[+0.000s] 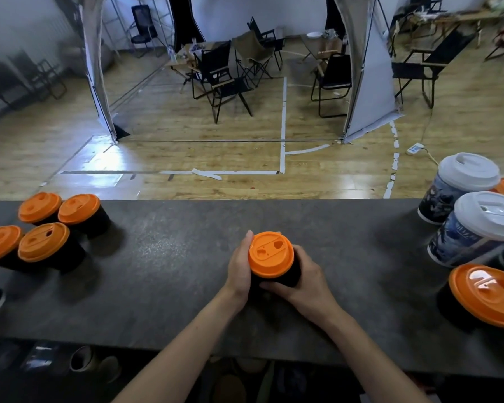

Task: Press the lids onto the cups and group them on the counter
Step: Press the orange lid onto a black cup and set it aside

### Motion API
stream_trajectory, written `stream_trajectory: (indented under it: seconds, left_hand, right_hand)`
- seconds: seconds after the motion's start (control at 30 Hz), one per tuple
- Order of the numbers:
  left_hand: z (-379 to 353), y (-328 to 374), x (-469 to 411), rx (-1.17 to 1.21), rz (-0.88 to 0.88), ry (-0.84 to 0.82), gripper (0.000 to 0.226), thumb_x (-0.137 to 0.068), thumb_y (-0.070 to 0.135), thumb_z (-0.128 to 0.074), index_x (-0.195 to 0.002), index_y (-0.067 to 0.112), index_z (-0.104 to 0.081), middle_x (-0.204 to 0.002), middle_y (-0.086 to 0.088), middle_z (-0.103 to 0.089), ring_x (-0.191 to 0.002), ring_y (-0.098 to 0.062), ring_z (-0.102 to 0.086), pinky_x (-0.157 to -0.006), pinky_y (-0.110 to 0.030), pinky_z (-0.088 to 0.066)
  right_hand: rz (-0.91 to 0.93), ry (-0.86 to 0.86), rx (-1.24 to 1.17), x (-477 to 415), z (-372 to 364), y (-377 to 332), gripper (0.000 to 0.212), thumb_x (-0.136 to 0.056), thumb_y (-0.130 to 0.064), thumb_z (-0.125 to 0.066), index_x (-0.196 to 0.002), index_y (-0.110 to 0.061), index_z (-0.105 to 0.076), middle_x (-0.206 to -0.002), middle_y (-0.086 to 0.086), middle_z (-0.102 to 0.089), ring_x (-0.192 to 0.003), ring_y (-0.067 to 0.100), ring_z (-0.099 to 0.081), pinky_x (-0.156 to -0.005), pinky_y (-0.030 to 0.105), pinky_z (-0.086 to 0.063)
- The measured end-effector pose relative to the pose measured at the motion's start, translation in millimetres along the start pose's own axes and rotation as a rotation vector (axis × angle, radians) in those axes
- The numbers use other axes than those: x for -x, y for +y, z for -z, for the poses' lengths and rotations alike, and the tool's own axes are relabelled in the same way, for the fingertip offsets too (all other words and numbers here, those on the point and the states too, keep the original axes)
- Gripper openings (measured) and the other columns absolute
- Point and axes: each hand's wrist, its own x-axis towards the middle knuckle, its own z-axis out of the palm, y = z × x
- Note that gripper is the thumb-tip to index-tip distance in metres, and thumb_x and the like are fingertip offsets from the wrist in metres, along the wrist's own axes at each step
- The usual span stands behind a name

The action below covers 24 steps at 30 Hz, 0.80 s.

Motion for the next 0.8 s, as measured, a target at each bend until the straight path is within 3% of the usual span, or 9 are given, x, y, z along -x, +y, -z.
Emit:
stream_trajectory:
  seconds: [0.07,0.2,0.4,0.53,0.6,0.7,0.8]
  left_hand:
    - [-4.2,-1.0,2.2,0.028,-0.038,0.065,0.058,-0.110,0.040,-0.028,-0.111,0.010,-0.077,-0.111,-0.004,-0.078,-0.110,-0.016,-0.070,-0.100,-0.030,-0.049]
    - [-11.1,-1.9,5.0,0.027,-0.061,0.244,0.052,-0.110,0.032,-0.035,-0.079,0.014,-0.072,-0.073,0.008,-0.074,-0.073,0.000,-0.068,-0.074,-0.017,-0.051]
    - [-7.5,-6.8,4.0,0.011,-0.153,0.188,0.054,-0.097,0.051,-0.034,-0.093,0.014,-0.073,-0.090,0.001,-0.077,-0.090,-0.010,-0.070,-0.082,-0.019,-0.052]
    - [-8.1,-6.4,8.0,0.017,-0.208,0.151,0.050,-0.098,0.047,-0.032,-0.099,0.015,-0.071,-0.094,0.000,-0.077,-0.094,-0.010,-0.071,-0.084,-0.019,-0.051]
    - [-8.9,-6.3,8.6,-0.004,-0.220,0.115,0.051,-0.099,0.047,-0.033,-0.104,0.010,-0.067,-0.100,-0.005,-0.076,-0.097,-0.015,-0.070,-0.085,-0.024,-0.053]
    - [-7.0,-2.4,6.5,-0.013,-0.202,0.067,0.058,-0.092,0.054,-0.039,-0.114,0.007,-0.064,-0.112,-0.010,-0.074,-0.105,-0.022,-0.069,-0.089,-0.028,-0.053]
    - [-2.8,1.9,2.7,0.014,-0.166,0.030,0.055,-0.096,0.044,-0.035,-0.120,0.005,-0.067,-0.115,-0.009,-0.074,-0.108,-0.021,-0.069,-0.092,-0.028,-0.052]
  right_hand:
    - [0.011,-0.008,0.022,-0.4,-1.4,-0.3,0.084,-0.060,-0.060,-0.087,-0.132,-0.033,-0.054,-0.126,-0.014,-0.063,-0.119,0.004,-0.060,-0.101,0.039,-0.051]
    - [0.019,0.014,0.032,-0.2,-5.8,-1.9,0.089,-0.056,-0.059,-0.090,-0.131,-0.031,-0.050,-0.127,-0.016,-0.060,-0.118,0.000,-0.058,-0.098,0.030,-0.051]
    - [0.011,0.027,0.049,-1.3,-5.0,-2.2,0.071,-0.064,-0.062,-0.083,-0.124,-0.039,-0.053,-0.121,-0.015,-0.064,-0.114,0.003,-0.061,-0.097,0.038,-0.052]
    - [0.039,0.004,0.071,-0.5,-5.5,-0.7,0.088,-0.064,-0.059,-0.083,-0.139,-0.031,-0.048,-0.135,-0.016,-0.058,-0.126,0.005,-0.056,-0.107,0.036,-0.048]
    - [0.023,0.004,0.049,0.4,-5.6,-0.2,0.097,-0.056,-0.058,-0.089,-0.139,-0.034,-0.045,-0.134,-0.020,-0.058,-0.125,0.001,-0.056,-0.105,0.033,-0.048]
    - [0.017,0.026,0.028,0.1,-4.0,-1.5,0.085,-0.056,-0.060,-0.091,-0.127,-0.036,-0.051,-0.123,-0.020,-0.062,-0.114,-0.001,-0.060,-0.096,0.037,-0.053]
    - [0.041,0.011,0.058,-0.8,-1.5,-4.5,0.075,-0.059,-0.064,-0.085,-0.123,-0.043,-0.051,-0.117,-0.021,-0.061,-0.112,0.004,-0.061,-0.097,0.041,-0.052]
